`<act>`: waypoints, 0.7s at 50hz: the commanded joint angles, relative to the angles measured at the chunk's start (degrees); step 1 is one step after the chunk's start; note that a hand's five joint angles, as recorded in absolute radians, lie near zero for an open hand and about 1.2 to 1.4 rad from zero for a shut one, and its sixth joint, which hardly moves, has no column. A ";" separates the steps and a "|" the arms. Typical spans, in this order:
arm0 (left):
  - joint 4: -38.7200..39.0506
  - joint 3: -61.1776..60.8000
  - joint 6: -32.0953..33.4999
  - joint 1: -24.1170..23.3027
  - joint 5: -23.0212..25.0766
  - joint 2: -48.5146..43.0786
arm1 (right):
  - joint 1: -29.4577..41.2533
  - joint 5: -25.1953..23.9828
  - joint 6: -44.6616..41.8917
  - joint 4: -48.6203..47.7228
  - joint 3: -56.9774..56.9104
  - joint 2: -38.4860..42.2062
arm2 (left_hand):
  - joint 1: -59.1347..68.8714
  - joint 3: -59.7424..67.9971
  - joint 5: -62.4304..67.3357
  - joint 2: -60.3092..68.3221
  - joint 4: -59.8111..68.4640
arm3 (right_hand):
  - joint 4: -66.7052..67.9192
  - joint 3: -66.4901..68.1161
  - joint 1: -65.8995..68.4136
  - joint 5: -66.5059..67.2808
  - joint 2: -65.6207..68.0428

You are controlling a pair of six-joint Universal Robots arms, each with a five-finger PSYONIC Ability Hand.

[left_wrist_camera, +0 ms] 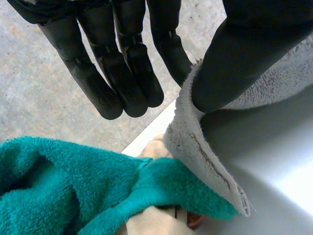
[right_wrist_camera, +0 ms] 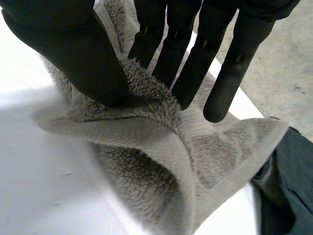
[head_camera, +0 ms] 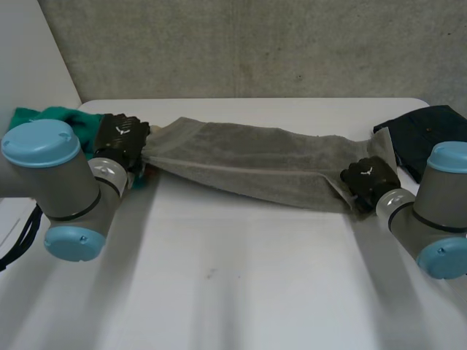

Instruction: Fold the laundry.

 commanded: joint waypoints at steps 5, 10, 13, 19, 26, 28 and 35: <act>-12.92 -5.82 4.96 -0.32 -0.62 7.14 | -1.94 0.23 8.65 18.03 0.82 -13.42 | 13.50 11.81 13.39 11.61 11.31 | 11.66 12.10 15.94 13.64 12.79; -28.74 -11.62 11.20 -2.69 -2.02 14.08 | -7.21 -2.93 6.29 42.55 -2.95 -16.42 | 13.50 11.81 13.39 11.61 11.31 | 11.66 12.10 15.94 13.64 12.79; -37.62 -14.34 13.67 -4.62 -3.17 16.99 | -9.49 -4.43 -1.87 55.12 -3.92 -17.12 | 13.50 11.81 13.39 11.61 11.31 | 11.66 12.10 15.94 13.64 12.79; -40.20 -13.66 16.22 -7.96 -3.17 15.86 | -13.01 -4.96 -17.44 61.05 -3.75 -17.91 | 13.50 11.81 13.39 11.61 11.31 | 11.66 12.10 15.94 13.64 12.79; -32.21 -1.29 17.36 -7.79 -5.45 6.64 | -11.79 -6.01 -7.80 46.49 -4.89 -13.97 | 13.50 11.81 13.39 11.61 11.31 | 11.66 12.10 15.94 13.64 12.79; -29.83 2.33 17.45 -7.79 -6.15 4.09 | -11.00 -6.28 -5.50 41.99 -4.80 -13.17 | 13.50 11.81 13.39 11.61 11.31 | 11.66 12.10 15.94 13.64 12.79; -22.00 19.03 20.08 -7.53 -8.71 -7.60 | -8.36 -5.58 0.74 22.57 -5.42 -9.13 | 13.50 11.81 13.39 11.61 11.31 | 11.66 12.10 15.94 13.64 12.79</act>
